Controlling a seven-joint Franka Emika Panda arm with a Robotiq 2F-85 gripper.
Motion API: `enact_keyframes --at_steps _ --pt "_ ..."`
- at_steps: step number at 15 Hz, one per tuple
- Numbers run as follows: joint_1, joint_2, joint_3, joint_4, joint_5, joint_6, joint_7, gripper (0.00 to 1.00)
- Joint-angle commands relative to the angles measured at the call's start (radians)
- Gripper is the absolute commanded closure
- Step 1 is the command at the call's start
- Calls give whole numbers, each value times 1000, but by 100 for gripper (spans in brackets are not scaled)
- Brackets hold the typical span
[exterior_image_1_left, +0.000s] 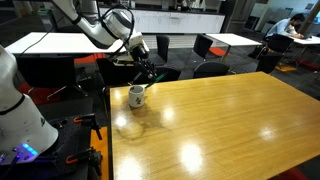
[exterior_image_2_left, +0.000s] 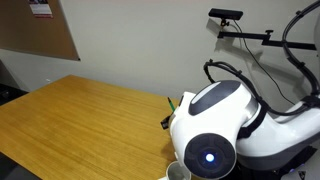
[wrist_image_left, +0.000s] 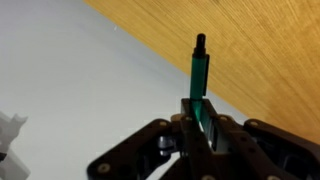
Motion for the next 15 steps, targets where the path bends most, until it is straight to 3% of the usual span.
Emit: enact_keyframes --at_steps 1,15 --pt "26 13 23 -1 11 -26 36 97" --pt "94 39 77 -9 17 -24 36 97"
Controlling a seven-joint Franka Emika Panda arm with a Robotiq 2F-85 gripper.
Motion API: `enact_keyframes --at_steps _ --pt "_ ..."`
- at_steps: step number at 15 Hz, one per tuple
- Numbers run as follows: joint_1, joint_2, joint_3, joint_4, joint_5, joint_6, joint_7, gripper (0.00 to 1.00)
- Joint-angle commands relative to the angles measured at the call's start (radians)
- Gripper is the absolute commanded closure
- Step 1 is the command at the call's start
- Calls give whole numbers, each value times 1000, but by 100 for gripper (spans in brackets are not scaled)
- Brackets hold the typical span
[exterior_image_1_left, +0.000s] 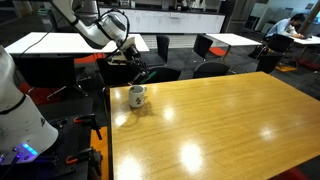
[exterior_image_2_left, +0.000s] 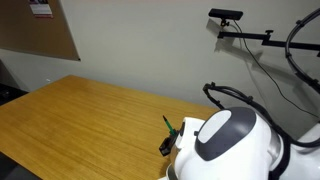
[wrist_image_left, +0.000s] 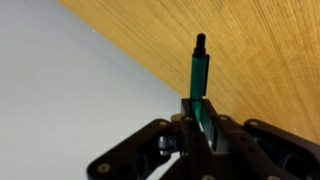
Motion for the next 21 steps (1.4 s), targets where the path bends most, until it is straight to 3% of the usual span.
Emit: enact_keyframes --at_steps 1,2,7,8,21 --pt "13 -18 13 -17 20 4 -24 97" --pt "8 0 6 0 3 -1 -5 87" --pt "12 0 12 -6 6 -1 -6 87" --pt "12 0 12 -6 6 -1 -6 97" --pt "61 4 53 -28 -38 -97 270 97"
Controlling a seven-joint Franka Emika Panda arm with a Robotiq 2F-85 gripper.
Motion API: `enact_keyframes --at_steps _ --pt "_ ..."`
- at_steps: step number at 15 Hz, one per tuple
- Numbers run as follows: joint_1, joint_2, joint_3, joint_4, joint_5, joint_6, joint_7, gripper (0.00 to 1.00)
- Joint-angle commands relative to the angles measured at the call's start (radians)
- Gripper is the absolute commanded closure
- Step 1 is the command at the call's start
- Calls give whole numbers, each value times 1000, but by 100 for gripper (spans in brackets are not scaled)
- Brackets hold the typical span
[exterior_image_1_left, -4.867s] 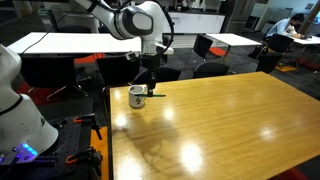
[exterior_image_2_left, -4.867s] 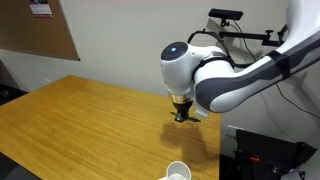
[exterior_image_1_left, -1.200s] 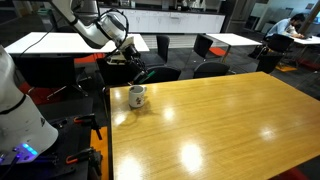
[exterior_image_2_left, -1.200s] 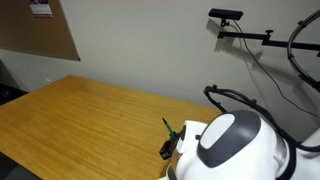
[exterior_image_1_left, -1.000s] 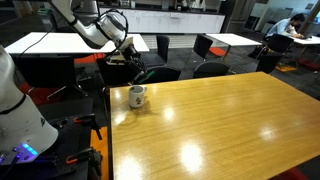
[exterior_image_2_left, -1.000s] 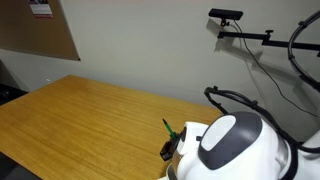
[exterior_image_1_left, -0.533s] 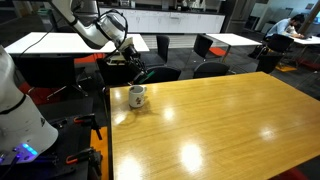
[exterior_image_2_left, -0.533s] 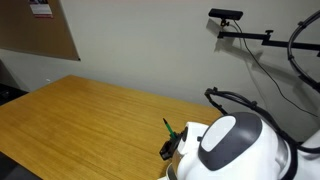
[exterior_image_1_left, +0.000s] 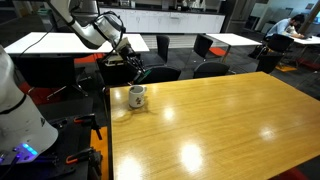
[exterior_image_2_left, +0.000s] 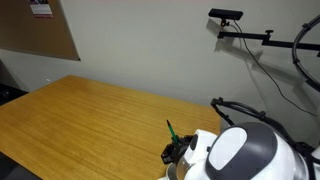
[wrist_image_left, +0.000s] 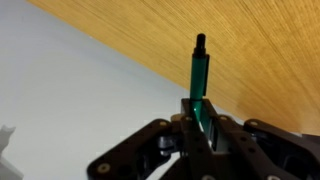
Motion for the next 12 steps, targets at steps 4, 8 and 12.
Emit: enact_keyframes --at_steps 4,8,12 --pt "37 15 37 -14 -29 -84 146 97" --pt "48 49 44 -15 -58 -72 217 97" --pt "53 97 44 -12 -115 -61 290 97"
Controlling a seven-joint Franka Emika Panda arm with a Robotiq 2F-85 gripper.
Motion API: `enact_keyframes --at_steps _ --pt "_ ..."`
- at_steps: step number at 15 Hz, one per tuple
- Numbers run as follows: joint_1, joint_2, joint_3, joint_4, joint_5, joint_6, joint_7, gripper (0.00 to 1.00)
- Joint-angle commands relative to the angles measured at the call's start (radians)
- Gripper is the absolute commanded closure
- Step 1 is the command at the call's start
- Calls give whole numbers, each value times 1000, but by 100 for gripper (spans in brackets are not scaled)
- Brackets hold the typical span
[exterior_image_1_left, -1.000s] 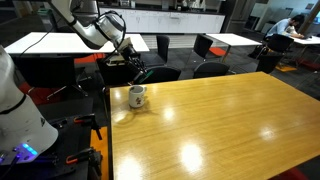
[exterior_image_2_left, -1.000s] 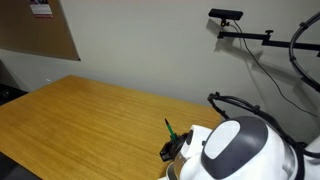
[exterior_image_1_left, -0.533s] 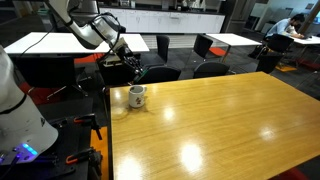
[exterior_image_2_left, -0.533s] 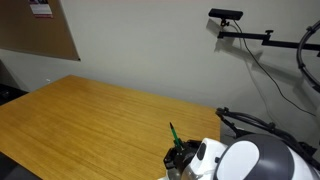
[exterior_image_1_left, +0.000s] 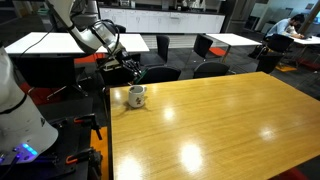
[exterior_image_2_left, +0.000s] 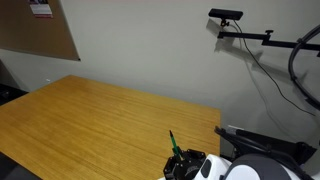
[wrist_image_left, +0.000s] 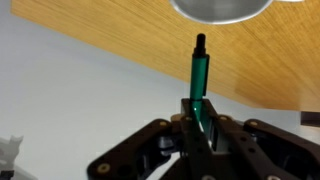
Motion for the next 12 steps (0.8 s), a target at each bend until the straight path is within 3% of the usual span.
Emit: enact_keyframes --at_steps 1,11,12 --pt "5 40 2 0 -62 -1 84 97" --pt "8 93 6 8 -82 2 99 97" --pt "9 93 7 8 -82 2 99 87"
